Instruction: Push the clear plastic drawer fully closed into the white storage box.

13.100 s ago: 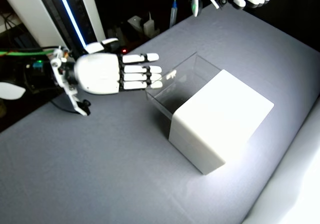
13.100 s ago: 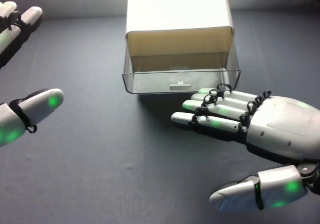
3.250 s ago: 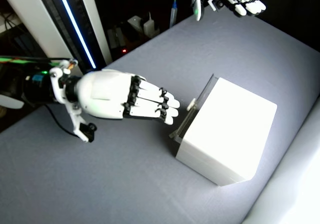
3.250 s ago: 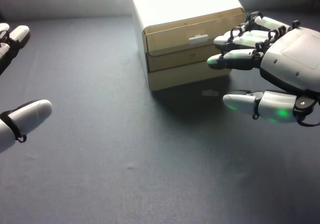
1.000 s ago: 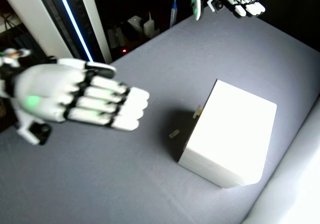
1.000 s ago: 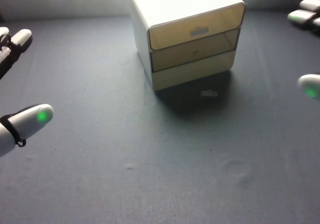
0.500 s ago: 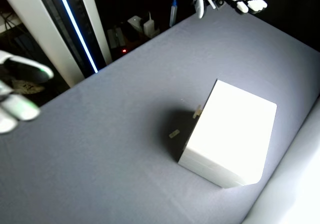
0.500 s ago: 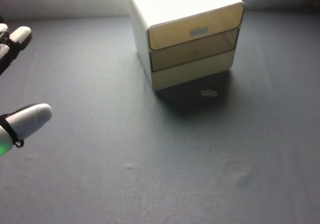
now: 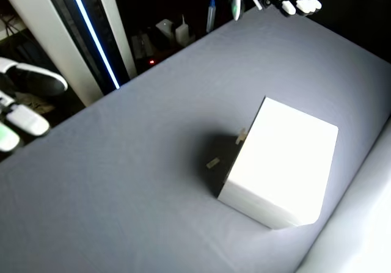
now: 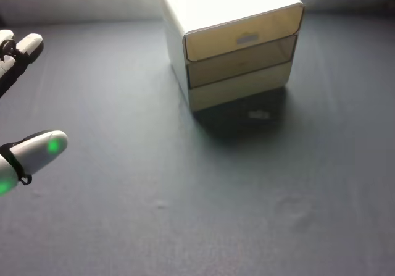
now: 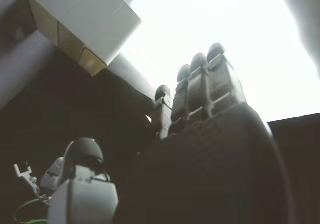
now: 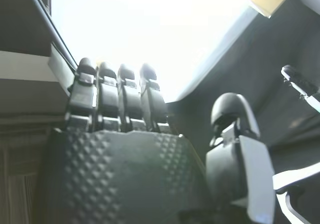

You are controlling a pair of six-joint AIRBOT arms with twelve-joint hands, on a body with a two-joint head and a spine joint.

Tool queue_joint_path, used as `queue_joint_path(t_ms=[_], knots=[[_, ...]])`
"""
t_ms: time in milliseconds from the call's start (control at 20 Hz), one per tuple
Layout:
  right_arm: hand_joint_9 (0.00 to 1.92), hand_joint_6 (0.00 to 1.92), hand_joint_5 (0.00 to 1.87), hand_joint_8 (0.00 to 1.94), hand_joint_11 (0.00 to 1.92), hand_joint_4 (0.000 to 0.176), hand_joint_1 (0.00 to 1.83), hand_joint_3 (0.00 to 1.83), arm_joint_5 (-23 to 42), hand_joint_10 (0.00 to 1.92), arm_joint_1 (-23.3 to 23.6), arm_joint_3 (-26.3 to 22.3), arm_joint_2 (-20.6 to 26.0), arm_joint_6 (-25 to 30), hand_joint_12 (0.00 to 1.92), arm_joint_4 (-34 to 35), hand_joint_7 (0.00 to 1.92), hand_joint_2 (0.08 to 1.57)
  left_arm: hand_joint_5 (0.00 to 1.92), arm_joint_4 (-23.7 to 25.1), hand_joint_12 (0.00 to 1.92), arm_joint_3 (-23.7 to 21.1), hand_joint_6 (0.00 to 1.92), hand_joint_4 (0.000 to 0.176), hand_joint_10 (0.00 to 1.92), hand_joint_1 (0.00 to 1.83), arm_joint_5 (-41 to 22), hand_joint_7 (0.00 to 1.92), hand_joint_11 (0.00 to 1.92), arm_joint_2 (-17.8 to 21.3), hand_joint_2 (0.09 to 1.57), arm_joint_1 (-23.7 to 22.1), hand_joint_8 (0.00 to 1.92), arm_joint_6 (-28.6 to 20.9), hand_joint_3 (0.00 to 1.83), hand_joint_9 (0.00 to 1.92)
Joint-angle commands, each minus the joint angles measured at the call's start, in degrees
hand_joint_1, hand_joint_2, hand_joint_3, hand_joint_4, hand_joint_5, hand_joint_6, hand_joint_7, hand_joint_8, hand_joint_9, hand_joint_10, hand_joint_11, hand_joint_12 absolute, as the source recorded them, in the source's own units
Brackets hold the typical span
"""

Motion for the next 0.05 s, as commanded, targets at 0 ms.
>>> queue_joint_path(t_ms=[0], knots=[[0.0,0.01,0.2,0.0,0.0,0.0,0.0,0.03,7.04,0.0,0.34,0.25,0.07,0.14,0.0,0.13,0.05,1.29,0.0,0.06,0.0,0.04,0.0,0.176,0.0,0.0,-7.12,0.0,0.0,0.56,1.11,-0.55,0.0,-0.11,0.0,0.0]])
